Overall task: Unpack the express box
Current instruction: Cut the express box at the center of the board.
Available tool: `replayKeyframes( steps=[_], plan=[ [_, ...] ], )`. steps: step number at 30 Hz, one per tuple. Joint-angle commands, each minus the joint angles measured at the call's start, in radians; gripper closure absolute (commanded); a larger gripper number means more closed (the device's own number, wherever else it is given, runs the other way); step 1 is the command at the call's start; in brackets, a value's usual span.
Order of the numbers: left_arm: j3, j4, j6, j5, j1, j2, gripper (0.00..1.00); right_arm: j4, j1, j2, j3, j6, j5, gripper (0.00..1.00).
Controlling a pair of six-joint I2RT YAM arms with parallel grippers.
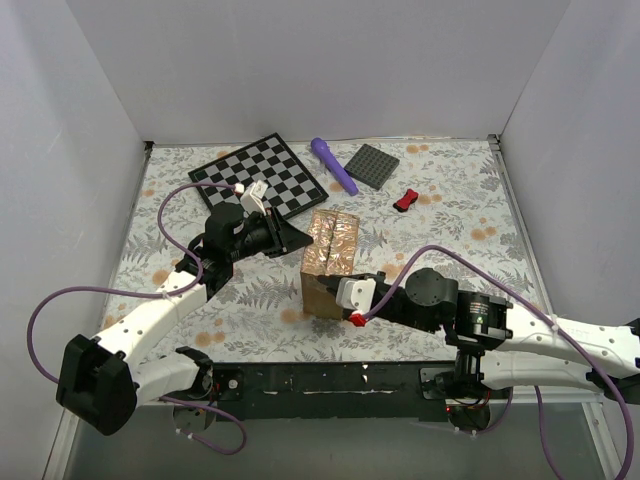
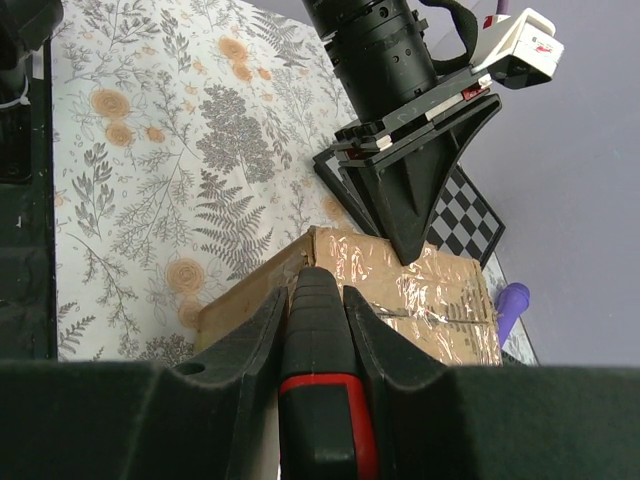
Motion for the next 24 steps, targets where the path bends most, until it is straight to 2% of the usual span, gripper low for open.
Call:
replayKeyframes(
  steps=[1,13,24],
  plan=[
    [-0.021,-0.020,0.018,0.020,-0.007,0.005,0.89,-0.063,-0.009,0.007,-0.041,-0.059,0.123,0.99],
    [-0.025,0.011,0.004,0.037,-0.007,0.009,1.00,-0.103,0.001,-0.003,-0.102,-0.155,0.211,0.99],
    [-0.004,-0.009,0.024,0.016,0.001,0.011,1.00,-0.187,0.009,-0.044,-0.062,-0.241,0.289,0.99]
  ],
)
